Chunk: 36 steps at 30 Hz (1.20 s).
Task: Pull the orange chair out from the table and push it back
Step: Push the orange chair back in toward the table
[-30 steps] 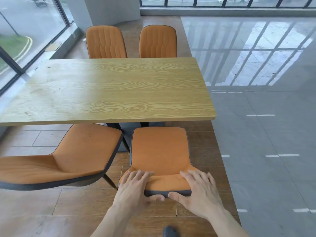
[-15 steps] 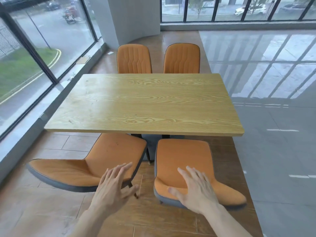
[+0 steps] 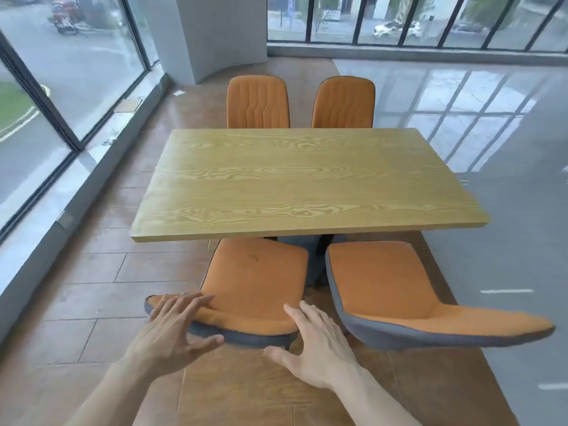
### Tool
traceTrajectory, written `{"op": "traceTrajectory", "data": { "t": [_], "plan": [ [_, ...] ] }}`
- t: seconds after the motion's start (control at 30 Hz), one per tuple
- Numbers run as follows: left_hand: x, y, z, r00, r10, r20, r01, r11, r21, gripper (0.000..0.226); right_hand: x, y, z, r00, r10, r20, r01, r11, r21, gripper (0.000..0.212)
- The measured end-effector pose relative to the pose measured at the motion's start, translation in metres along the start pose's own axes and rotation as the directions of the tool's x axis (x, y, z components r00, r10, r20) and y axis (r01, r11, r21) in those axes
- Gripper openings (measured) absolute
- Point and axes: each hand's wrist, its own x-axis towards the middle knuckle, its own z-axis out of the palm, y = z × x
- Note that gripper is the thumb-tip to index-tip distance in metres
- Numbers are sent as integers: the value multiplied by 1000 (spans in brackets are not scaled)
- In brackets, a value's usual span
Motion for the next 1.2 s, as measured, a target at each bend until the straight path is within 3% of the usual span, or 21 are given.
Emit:
{"op": "traceTrajectory", "data": {
  "t": [0.3,0.53,0.8,0.97,1.2],
  "plan": [
    [34,-61,3,978,68,195,-85,993,78,95,34,-54,38,995,77,55,-80,996,39,94],
    [28,-58,8,998,34,52,-41,991,128,96,53,-75,64,992,122,28,-122,993,0,104],
    [2,-11,37,997,-24,-70,33,991,128,85,41,-29,56,998,46,32,-44,996,-76,90],
    [-13,25,55,990,-83,-114,97,987,125,86,26,0,44,998,4,65,1,997,-78,106],
    [-29,45,66,985,-134,-111,147,983,114,87,14,20,48,997,-57,45,62,990,-125,111]
  ]
}}
